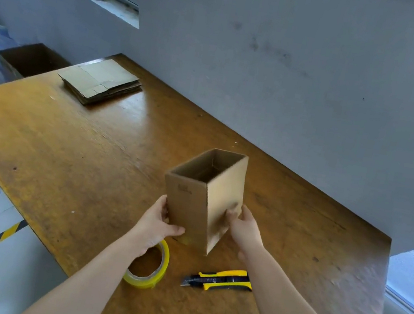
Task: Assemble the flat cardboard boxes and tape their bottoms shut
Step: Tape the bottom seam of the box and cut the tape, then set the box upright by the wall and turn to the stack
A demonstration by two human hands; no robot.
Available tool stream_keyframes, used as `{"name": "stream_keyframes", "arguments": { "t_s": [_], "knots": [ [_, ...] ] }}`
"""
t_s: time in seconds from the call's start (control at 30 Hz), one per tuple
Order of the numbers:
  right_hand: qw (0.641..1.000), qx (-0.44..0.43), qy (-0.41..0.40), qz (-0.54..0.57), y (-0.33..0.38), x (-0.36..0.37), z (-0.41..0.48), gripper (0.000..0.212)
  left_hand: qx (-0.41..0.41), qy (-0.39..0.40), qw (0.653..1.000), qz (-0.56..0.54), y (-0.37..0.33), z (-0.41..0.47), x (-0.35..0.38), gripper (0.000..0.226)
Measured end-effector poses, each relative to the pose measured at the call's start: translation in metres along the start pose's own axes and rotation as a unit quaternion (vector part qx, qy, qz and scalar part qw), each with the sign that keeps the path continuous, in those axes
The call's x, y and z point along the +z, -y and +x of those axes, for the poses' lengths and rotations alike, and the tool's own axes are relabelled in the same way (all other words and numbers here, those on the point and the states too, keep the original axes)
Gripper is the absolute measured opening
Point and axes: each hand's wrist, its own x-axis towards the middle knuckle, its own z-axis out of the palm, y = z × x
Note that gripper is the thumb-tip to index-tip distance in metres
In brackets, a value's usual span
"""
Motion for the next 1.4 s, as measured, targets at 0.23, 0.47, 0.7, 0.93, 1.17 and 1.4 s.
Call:
{"name": "stream_keyframes", "arguments": {
  "t_s": [0.23,0.47,0.7,0.93,1.17,1.4],
  "knots": [
    [0.991,0.123,-0.008,0.054,-0.031,0.013,0.006,0.036,-0.011,0.058,0.998,0.039,0.005,-0.009,0.021,0.086],
    [0.992,0.077,-0.08,0.065,-0.037,0.018,0.002,0.027,-0.027,0.061,0.994,0.088,-0.014,-0.011,0.029,0.077],
    [0.982,-0.009,-0.175,0.067,-0.029,0.017,-0.011,0.035,-0.026,0.025,0.991,0.131,-0.019,0.001,0.04,0.076],
    [0.978,-0.023,-0.1,0.18,-0.002,-0.006,-0.018,0.062,-0.007,0.049,0.989,0.143,-0.038,0.021,0.061,0.061],
    [0.957,-0.096,-0.212,0.171,0.001,-0.07,-0.025,0.023,0.017,0.109,0.978,0.179,-0.063,0.033,0.113,0.051],
    [0.937,-0.102,-0.281,0.182,-0.009,-0.159,-0.031,0.018,0.029,0.197,0.96,0.197,-0.084,0.032,0.206,0.05]
  ]
}}
